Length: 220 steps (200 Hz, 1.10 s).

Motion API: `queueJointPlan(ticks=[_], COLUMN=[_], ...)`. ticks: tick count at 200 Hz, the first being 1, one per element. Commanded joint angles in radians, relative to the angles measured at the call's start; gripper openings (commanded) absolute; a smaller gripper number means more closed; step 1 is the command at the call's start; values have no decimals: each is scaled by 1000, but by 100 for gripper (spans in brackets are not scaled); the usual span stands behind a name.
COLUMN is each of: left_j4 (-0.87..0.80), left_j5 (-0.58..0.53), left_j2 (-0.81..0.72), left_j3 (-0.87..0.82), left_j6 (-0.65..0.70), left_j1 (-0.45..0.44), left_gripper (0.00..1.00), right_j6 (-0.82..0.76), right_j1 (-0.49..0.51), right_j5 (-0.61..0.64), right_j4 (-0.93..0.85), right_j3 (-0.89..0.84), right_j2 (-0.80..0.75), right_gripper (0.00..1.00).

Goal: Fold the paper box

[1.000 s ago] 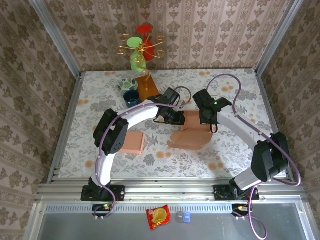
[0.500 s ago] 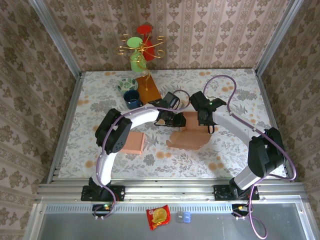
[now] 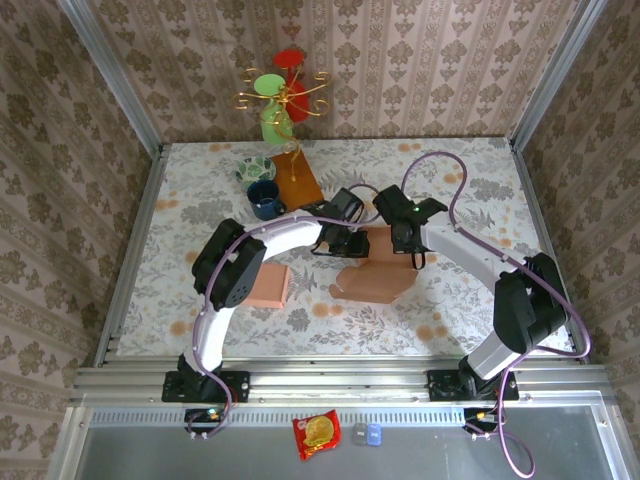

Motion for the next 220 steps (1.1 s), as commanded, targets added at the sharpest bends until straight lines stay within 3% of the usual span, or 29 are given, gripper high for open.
queueJointPlan(ticks=[1,36,101,159,220], left_j4=[-138,-177,-193,-50,38], left_j5=[-158,-234,-260,-188,-116], left_j2=[27,31,29,-80,-112], left_j3=[4,28,63,-8,-13], left_j6=[-42,-74,-85,-55,2], left_j1=[-1,-26,-33,-2,32], left_gripper=[9,0,0,31,34], right_j6=[47,66,78,76,71], right_j1=[7,20,25,24,24], right_j5=[33,23,14,7,2], right_j4=[-21,-27,-32,-34,-33], right_j3=[29,41,46,43,49], right_j2=[3,16,18,23,34], right_gripper=[0,0,0,0,0])
